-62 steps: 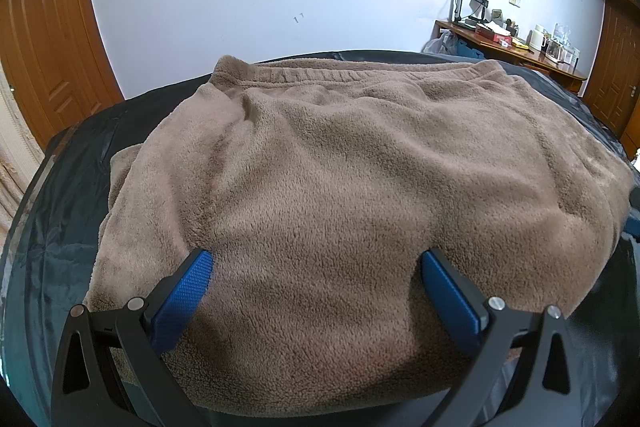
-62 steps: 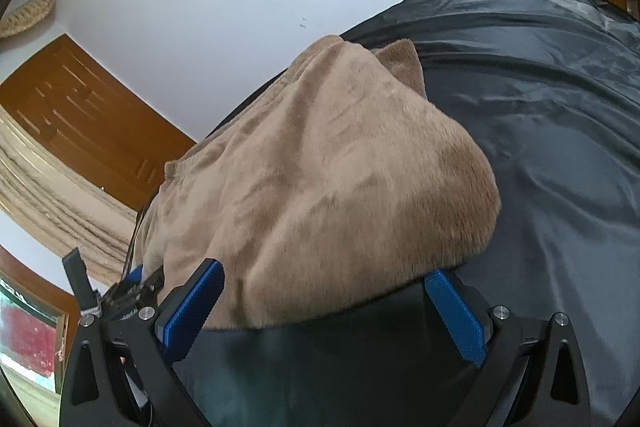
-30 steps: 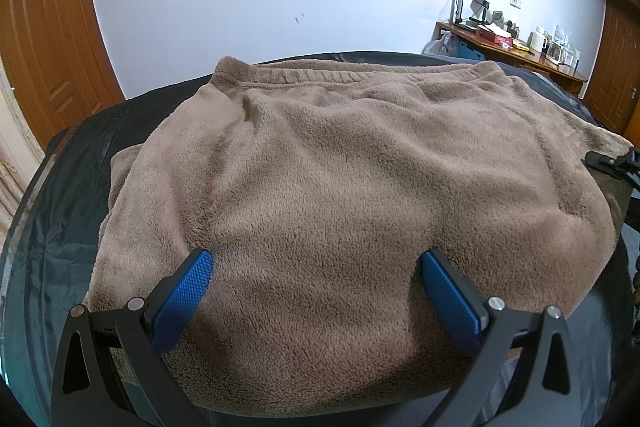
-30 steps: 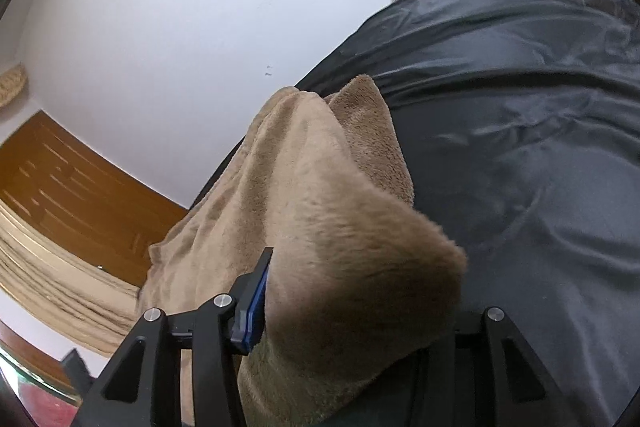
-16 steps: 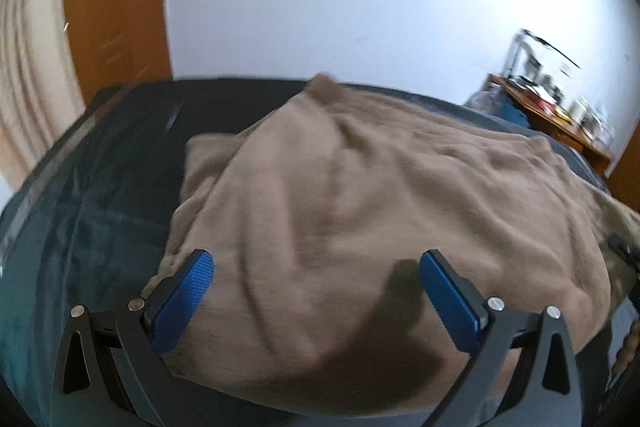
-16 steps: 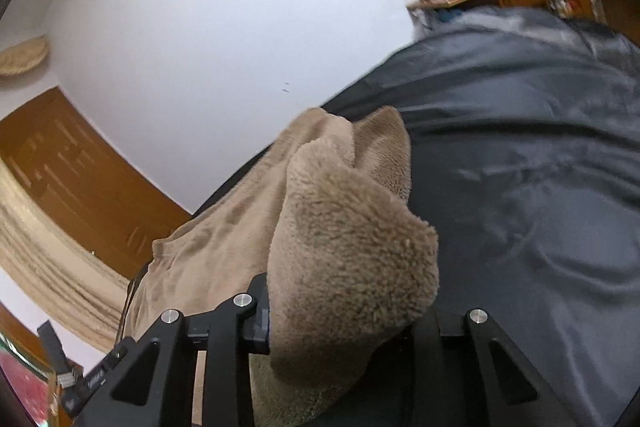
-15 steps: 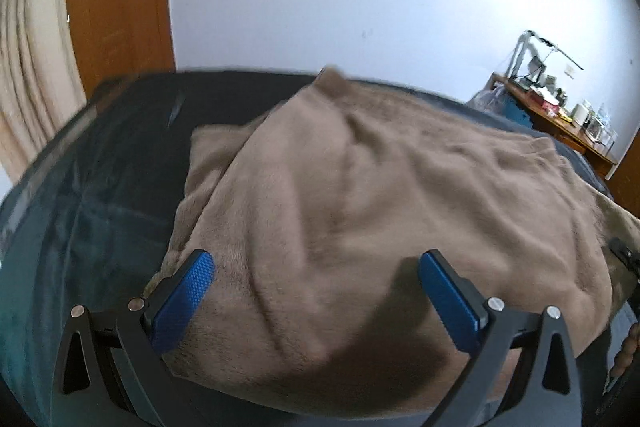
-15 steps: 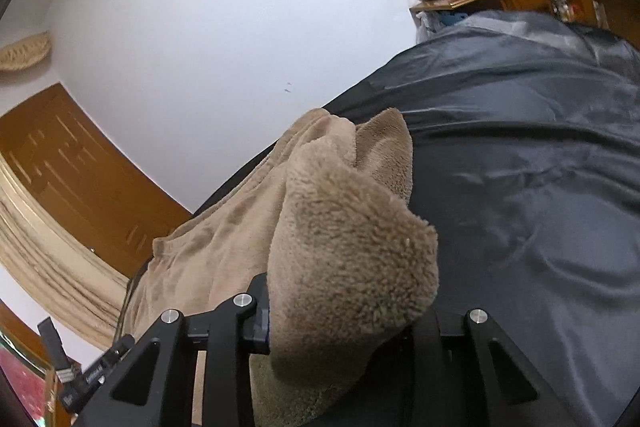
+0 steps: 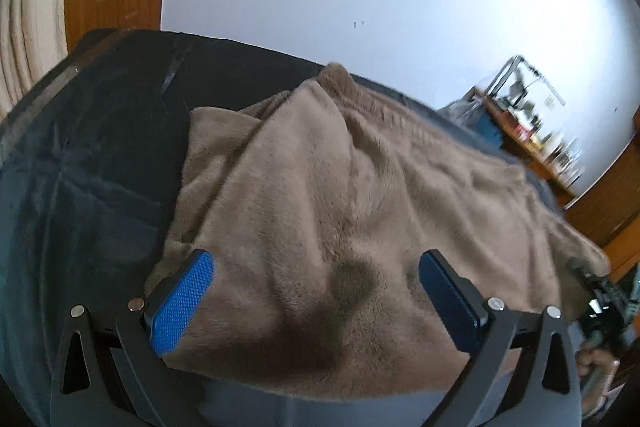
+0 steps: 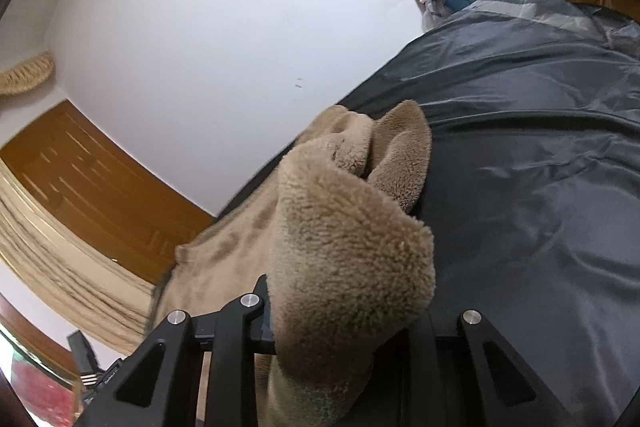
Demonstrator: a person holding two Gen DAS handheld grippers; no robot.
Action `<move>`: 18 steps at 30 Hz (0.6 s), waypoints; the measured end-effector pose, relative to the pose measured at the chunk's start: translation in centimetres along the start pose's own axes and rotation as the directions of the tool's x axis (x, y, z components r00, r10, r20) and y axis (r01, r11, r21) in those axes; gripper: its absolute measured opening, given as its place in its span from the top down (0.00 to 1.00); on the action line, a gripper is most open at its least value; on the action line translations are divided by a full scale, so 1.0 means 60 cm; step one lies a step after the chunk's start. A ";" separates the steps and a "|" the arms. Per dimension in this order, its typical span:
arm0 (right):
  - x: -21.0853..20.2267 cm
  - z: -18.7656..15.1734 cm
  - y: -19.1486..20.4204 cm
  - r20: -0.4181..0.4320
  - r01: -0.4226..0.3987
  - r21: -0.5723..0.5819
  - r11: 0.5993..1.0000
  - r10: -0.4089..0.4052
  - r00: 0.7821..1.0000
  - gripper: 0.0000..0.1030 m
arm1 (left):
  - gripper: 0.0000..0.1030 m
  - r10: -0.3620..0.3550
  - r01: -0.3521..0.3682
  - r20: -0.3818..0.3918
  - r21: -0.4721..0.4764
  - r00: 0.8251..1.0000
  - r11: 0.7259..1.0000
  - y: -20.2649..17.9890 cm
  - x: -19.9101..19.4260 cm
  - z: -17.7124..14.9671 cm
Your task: Fold clothes
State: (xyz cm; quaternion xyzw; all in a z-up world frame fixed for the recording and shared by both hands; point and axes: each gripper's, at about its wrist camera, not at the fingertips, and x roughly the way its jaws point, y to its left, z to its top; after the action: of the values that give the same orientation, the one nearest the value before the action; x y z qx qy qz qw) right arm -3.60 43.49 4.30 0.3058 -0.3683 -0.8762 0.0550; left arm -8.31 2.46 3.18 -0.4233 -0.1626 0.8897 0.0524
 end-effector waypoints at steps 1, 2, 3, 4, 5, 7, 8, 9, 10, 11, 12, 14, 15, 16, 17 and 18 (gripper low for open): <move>0.002 0.003 0.004 -0.001 -0.018 0.010 1.000 0.018 1.000 0.73 | 0.00 0.015 -0.015 0.006 0.007 1.000 1.000 0.004 -0.006 0.005; 0.004 0.005 0.009 -0.002 -0.035 0.022 0.999 0.035 0.999 0.73 | 0.00 0.041 -0.041 0.018 0.018 0.999 0.999 0.011 -0.012 0.009; 0.006 0.008 0.014 -0.003 -0.052 0.033 0.998 0.053 0.999 0.73 | 0.00 0.061 -0.062 0.027 0.026 0.998 0.998 0.018 -0.017 0.012; 0.010 0.009 0.020 -0.003 -0.068 0.043 0.997 0.068 0.998 0.73 | 0.00 0.068 -0.069 0.027 0.025 0.997 0.997 0.026 -0.018 0.014; 0.013 0.010 0.027 -0.003 -0.075 0.045 0.996 0.075 0.997 0.74 | 0.00 0.071 -0.071 0.024 0.018 0.997 0.997 0.036 -0.018 0.015; 0.020 0.011 0.042 -0.004 -0.087 0.041 0.995 0.087 0.996 0.74 | 0.00 0.060 -0.060 0.008 -0.010 0.998 0.998 0.058 -0.013 0.016; 0.023 0.011 0.050 -0.006 -0.093 0.039 0.995 0.094 0.996 0.74 | 0.00 0.049 -0.049 -0.002 -0.026 0.999 0.998 0.070 -0.010 0.016; 0.025 0.011 0.058 -0.006 -0.099 0.037 0.994 0.100 0.995 0.74 | 0.00 0.039 -0.040 -0.011 -0.041 0.999 0.998 0.080 -0.008 0.015; 0.028 0.012 0.066 -0.008 -0.107 0.036 0.994 0.107 0.994 0.74 | 0.00 0.033 -0.034 -0.019 -0.054 0.999 0.998 0.089 -0.004 0.014; 0.031 0.013 0.075 -0.009 -0.116 0.035 0.993 0.116 0.993 0.74 | 0.00 0.031 -0.032 -0.025 -0.063 0.999 0.997 0.097 0.000 0.012; 0.033 0.014 0.083 -0.011 -0.126 0.035 0.991 0.127 0.992 0.74 | 0.00 0.029 -0.031 -0.031 -0.071 0.999 0.997 0.103 0.003 0.012; 0.036 0.017 0.103 -0.013 -0.164 0.046 0.985 0.164 0.986 0.74 | 0.00 0.024 -0.027 -0.039 -0.085 0.999 0.996 0.114 0.008 0.012; 0.038 0.018 0.115 -0.014 -0.193 0.055 0.980 0.194 0.981 0.74 | 0.00 0.018 -0.022 -0.040 -0.096 0.999 0.995 0.119 0.008 0.012; 0.040 0.019 0.128 -0.013 -0.226 0.066 0.972 0.227 0.974 0.74 | 0.00 0.011 -0.015 -0.039 -0.110 0.999 0.994 0.125 0.006 0.013; 0.042 0.019 0.140 -0.013 -0.258 0.077 0.963 0.260 0.965 0.74 | 0.00 0.002 -0.006 -0.034 -0.127 0.999 0.992 0.131 0.003 0.015; 0.045 0.019 0.158 -0.016 -0.289 0.074 0.954 0.291 0.957 0.74 | 0.00 -0.003 -0.001 -0.026 -0.141 1.000 0.990 0.136 -0.001 0.016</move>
State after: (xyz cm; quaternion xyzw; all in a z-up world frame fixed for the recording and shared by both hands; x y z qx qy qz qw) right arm -7.66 36.50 10.01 0.2619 -0.4393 -0.8409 0.1771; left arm -8.66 -5.49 1.06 -0.4376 -0.2245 0.8704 0.0250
